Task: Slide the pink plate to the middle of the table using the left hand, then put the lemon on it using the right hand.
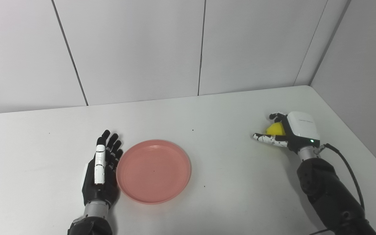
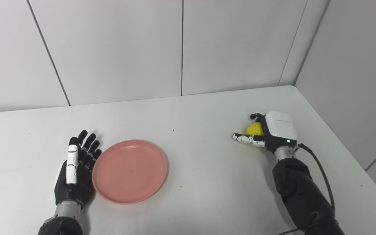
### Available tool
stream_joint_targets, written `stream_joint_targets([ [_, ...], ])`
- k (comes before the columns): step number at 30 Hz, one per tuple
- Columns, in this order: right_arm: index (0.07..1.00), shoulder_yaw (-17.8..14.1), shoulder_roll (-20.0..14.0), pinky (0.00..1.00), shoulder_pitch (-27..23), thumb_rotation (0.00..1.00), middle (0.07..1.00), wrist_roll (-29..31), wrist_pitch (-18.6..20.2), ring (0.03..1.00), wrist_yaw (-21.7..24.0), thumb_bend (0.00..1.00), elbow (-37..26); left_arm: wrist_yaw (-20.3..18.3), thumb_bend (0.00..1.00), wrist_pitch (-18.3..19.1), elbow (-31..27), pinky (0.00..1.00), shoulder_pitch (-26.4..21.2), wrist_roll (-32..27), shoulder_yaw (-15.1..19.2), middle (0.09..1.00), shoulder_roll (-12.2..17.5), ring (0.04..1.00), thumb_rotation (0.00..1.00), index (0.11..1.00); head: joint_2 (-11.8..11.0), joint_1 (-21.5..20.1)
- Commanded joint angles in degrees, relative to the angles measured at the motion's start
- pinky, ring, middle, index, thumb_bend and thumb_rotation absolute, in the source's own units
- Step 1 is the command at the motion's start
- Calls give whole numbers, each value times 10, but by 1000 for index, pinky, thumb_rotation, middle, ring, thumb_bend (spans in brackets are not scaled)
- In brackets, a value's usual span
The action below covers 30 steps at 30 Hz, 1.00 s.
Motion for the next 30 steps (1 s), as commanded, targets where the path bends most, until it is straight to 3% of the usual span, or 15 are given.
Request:
stream_joint_targets([
  [1, 582, 3, 0, 349, 2, 367, 529, 10, 15, 430, 5, 807, 22, 6, 550, 13, -4, 1000, 2, 6, -2, 946, -3, 965, 796, 928, 0, 1],
  [3, 434, 5, -1, 241, -2, 290, 390, 19, -1, 302, -10, 804, 45, 6, 550, 11, -3, 1000, 2, 6, -2, 945, -2, 963, 799, 928, 2, 2],
  [5, 345, 10, -2, 194, -4, 276, 327, 26, -1, 246, -16, 783, 58, 4, 547, 11, -4, 1000, 2, 5, -2, 946, -1, 964, 796, 927, 3, 1],
  [15, 326, 36, -18, 159, 1, 402, 286, 41, 10, 219, -10, 630, 57, -2, 540, 12, -7, 1000, 5, 2, -3, 952, -1, 975, 811, 929, 5, 2],
  [25, 340, 42, -23, 172, -3, 401, 301, 49, 16, 233, -2, 630, 55, -2, 543, 10, -6, 1000, 6, 4, -5, 954, -3, 976, 810, 928, 5, 4],
  [30, 303, 37, -26, 144, -4, 362, 271, 63, 13, 202, 12, 627, 36, -1, 541, 9, -5, 1000, 6, 5, -6, 955, -3, 975, 810, 931, 6, 6],
])
